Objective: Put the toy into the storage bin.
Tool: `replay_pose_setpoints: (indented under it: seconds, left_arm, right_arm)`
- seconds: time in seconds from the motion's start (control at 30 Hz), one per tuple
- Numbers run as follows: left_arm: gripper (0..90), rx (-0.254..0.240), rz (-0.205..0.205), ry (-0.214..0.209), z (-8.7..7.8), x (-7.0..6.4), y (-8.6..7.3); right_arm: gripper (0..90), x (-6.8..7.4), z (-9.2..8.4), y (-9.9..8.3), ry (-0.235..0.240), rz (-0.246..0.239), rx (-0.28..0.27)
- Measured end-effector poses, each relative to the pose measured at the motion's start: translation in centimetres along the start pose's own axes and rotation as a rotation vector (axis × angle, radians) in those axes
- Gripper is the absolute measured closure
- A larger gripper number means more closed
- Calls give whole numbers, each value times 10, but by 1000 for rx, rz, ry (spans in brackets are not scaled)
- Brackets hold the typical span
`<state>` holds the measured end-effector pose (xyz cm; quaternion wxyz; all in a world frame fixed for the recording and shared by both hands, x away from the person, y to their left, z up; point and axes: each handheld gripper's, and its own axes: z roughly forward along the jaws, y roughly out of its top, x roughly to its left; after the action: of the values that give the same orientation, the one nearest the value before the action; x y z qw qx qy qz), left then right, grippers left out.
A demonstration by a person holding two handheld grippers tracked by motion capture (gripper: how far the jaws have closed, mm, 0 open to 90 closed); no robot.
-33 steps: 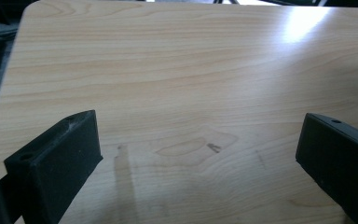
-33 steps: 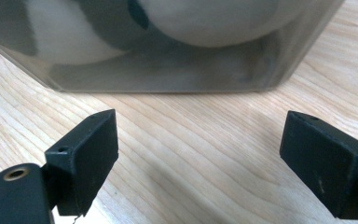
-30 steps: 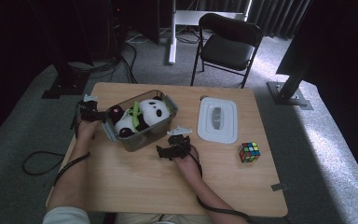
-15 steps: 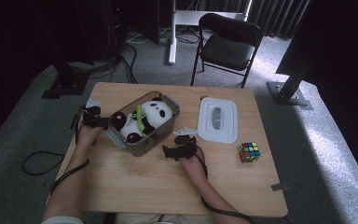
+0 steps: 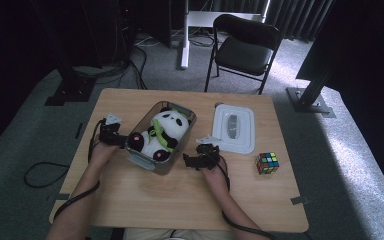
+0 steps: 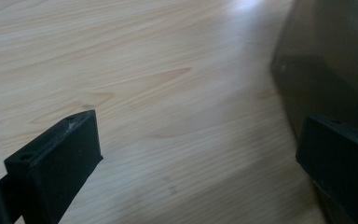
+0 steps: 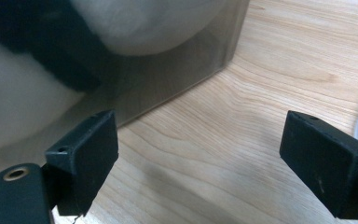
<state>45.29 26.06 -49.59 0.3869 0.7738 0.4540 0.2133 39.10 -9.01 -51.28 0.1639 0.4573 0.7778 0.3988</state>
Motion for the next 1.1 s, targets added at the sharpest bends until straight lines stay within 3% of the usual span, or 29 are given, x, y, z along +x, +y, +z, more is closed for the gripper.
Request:
replay_pose_setpoints:
  seconds: [0.13,0.37,0.47,0.7,0.77,1.1]
  left_arm:
    - [6,3,12,-14,2,-9,2]
    - [6,10,31,-61,5,-29,6]
    - [6,17,62,-47,5,-37,8]
    - [6,41,52,-47,8,-45,11]
    - [6,49,67,-59,8,-48,11]
    - [6,56,78,-59,9,-60,11]
  right_arm:
    - [112,-3,-4,-1,-13,-7,-10]
    - [112,-19,-14,-2,-35,27,-36]
    - [112,-22,-17,-1,-42,27,-40]
    - [125,-27,-19,1,-63,26,-46]
    - [125,-32,-21,2,-65,43,-67]
    - [130,-43,-21,3,-85,31,-53]
